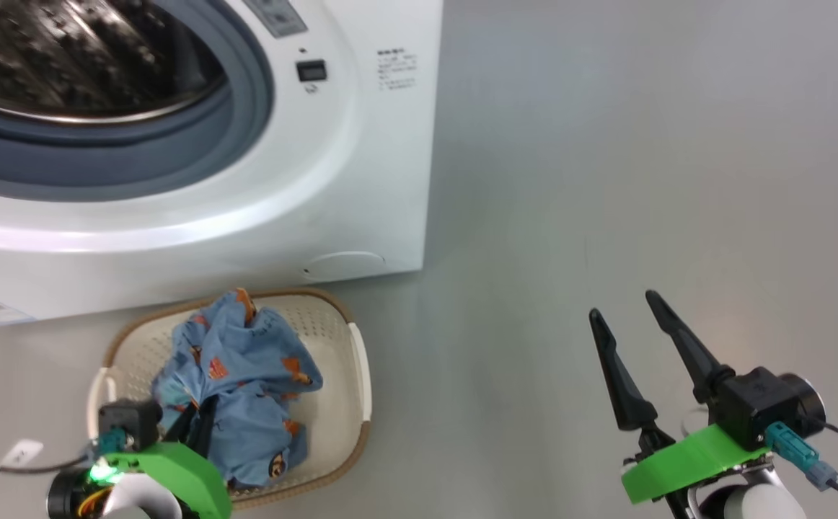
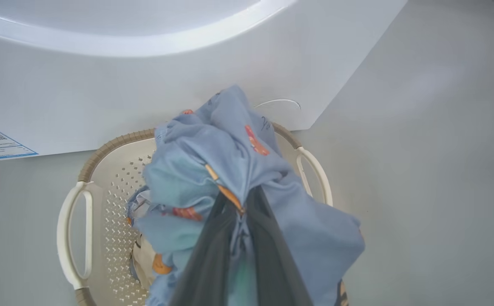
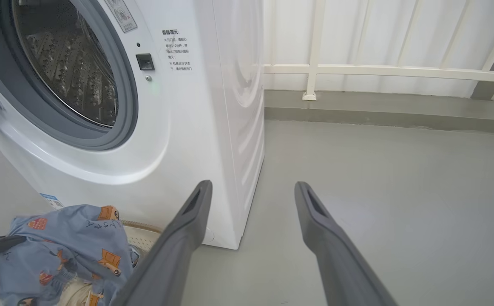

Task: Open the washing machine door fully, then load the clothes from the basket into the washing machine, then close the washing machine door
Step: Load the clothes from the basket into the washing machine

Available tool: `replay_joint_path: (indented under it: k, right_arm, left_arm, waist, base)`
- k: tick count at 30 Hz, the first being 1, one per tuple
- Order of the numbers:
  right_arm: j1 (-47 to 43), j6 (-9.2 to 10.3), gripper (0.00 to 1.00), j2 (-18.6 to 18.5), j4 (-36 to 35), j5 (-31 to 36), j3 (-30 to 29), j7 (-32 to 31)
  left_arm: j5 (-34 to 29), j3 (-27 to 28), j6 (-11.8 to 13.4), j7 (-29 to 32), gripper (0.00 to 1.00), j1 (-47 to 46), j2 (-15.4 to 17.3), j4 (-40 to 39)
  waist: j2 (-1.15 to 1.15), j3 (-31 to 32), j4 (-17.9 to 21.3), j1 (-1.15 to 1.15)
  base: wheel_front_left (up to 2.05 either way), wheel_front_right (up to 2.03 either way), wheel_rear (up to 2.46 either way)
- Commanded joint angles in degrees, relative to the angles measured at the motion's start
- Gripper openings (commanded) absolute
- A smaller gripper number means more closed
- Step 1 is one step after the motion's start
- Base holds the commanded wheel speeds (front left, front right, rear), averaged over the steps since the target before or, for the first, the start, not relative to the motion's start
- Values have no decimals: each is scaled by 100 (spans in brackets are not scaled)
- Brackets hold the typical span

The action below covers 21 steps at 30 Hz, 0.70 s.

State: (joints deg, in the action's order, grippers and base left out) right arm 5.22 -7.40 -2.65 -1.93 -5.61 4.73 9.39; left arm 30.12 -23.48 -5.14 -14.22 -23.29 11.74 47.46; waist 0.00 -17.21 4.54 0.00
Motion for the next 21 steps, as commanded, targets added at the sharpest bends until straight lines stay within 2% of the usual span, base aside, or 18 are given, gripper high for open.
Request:
replay_joint_path:
  k: [1, 14, 21]
  right_arm:
    - [-97, -9, 100, -22, -136, 17, 103, -12]
    - [-364, -9, 100, -22, -150, -63, -3, -47]
    - [-470, -9, 100, -22, -167, -171, -79, -9]
  left_arm:
    - [-82, 266, 102, -76, 0, 194, 193, -351]
    - [-492, 889, 371, -77, 0, 1373, 51, -2517]
    - [-545, 1266, 512, -77, 0, 1862, -251, -3282]
  waist:
    - [0, 355, -265, 0]
    - [0, 915, -529, 0]
    - [0, 1057, -546, 0]
  base:
    - [0, 0, 0]
    - [0, 0, 0]
    - [0, 0, 0]
